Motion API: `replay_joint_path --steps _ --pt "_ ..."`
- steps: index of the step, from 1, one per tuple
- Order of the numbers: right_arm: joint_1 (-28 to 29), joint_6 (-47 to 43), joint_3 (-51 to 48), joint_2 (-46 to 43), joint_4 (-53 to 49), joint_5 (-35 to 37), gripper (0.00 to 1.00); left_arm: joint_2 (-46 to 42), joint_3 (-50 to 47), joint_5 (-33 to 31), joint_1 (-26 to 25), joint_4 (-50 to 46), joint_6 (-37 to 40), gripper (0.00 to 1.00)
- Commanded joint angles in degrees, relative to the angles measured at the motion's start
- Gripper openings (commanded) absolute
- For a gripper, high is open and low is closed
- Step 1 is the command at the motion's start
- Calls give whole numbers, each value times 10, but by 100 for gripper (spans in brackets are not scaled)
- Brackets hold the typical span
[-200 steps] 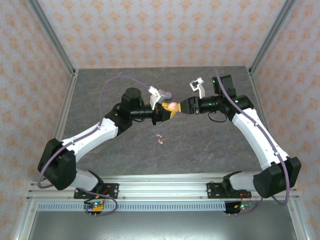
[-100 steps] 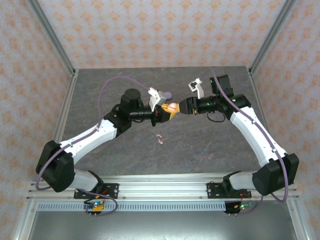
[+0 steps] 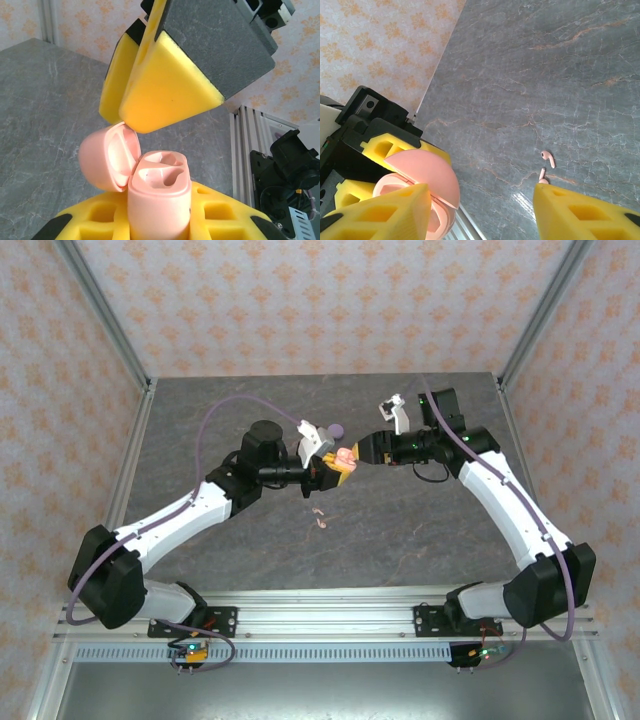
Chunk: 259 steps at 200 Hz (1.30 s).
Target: Insert the wireless bluetooth earbuds into the charging case
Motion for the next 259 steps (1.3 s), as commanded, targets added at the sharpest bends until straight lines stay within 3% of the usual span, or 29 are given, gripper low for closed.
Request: replay_joint_path --steps 1,31,57,76,108,153,196,259 --pt "0 9 14 -5 5 26 56 -20 -5 -17 -4 15 18 11" --pt "1 33 6 -28 12 112 57 -20 -19 -61 -1 17 17 12" --pt "0 55 -22 -45 6 226 57 -29 -35 -62 1 24 14 12" --pt "0 61 -47 -44 -6 262 57 -42 -50 -54 1 26 13 12" --pt "1 66 -96 -19 4 227 56 -74 -76 -32 0 40 6 12" --pt "4 95 -162 22 90 96 54 -114 -105 -10 1 47 -1 12" --pt "36 106 -158 82 109 115 51 -126 -117 -3 2 55 -11 12" --pt "38 116 -146 88 131 95 51 -128 -119 -4 2 51 -7 12"
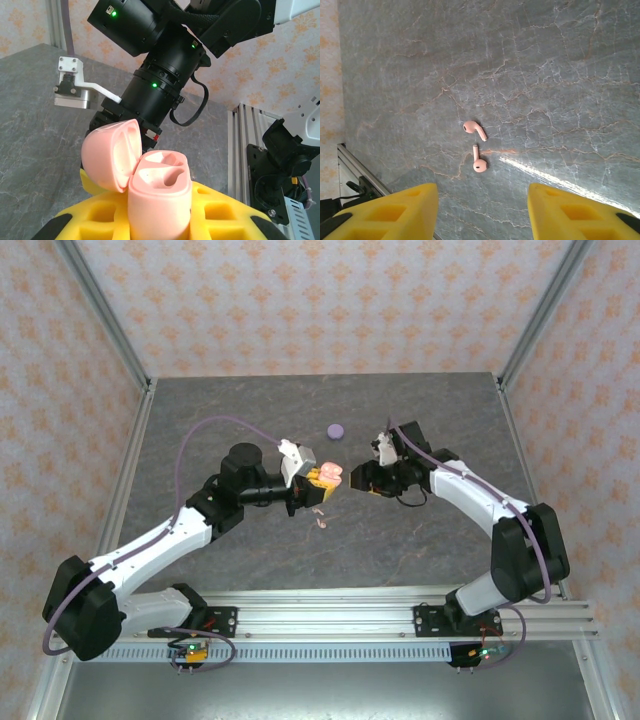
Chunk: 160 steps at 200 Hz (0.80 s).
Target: Insert the wireless bluetooth earbuds into the charging case
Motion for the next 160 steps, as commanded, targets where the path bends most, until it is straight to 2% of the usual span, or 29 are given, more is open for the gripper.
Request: replay_joint_path --steps 1,116,160 --pt "1 2 18 4 12 -17 51 -15 -2 12 2 19 -3 12" --pt "32 -8 53 52 -2 -32 50 -20 -6 12 2 14 0 12" --pt "69 -20 86 93 -24 -20 50 -25 -6 14 2 7 5 12"
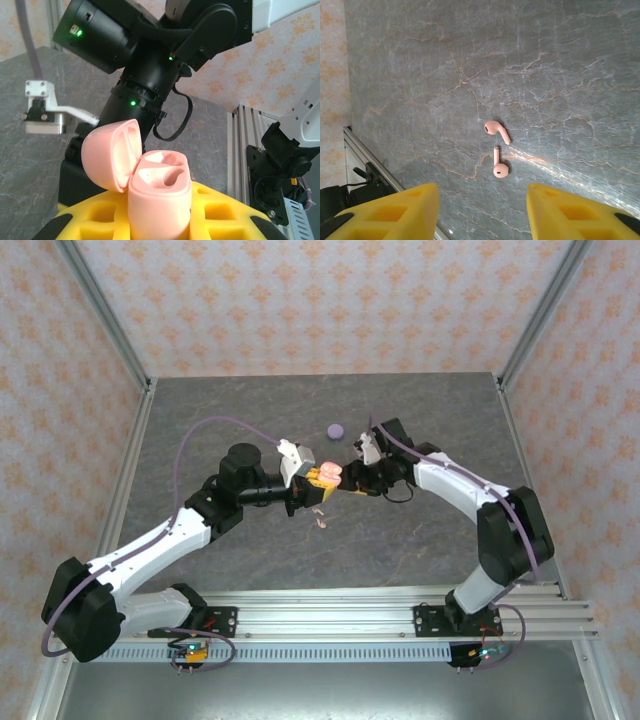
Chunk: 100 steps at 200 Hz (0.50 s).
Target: Insert the wireless bluetooth earbuds into the charging case
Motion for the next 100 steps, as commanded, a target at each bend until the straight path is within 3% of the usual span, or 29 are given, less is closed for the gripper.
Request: replay_joint_path --steps 1,100 --pt "24 -16 33 22 -20 2 50 -20 -5 14 2 7 5 12" --pt "97 -34 119 119 -98 110 50 -36 -5 16 2 -11 12 15"
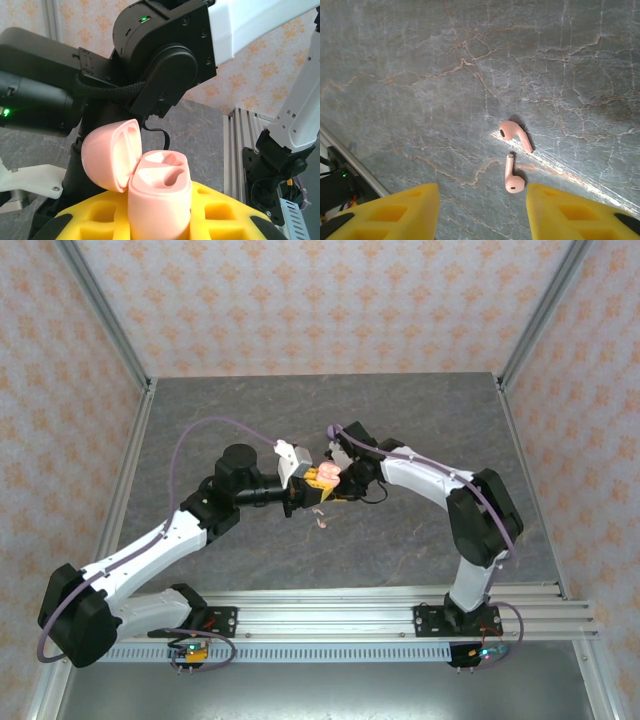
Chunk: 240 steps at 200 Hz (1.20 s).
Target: Insert the wireless bluetooth earbuds into the charging case
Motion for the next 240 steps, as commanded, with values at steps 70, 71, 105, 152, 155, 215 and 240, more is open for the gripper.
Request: replay_joint_path --steps 70,71,105,152,155,215,240 --pt "23 -24 48 60 -56 56 49 -25 -3 18 2 -20 15 15" --pt "23 -24 48 60 -57 56 49 -25 -3 18 2 -20 15 15" --pt "27 -27 62 84 -63 57 49 -33 -3 20 2 -30 18 15" --pt "36 -25 84 118 -73 84 49 -43 -6 21 1 -41 22 15" --pt "37 -24 86 120 -74 87 49 -43 -6 21 2 -41 21 15" --pt "38 2 97 139 -93 185 46 -43 -7 18 2 -48 22 15" --pt "38 7 99 137 -105 224 42 -44 -6 18 1 -49 22 15"
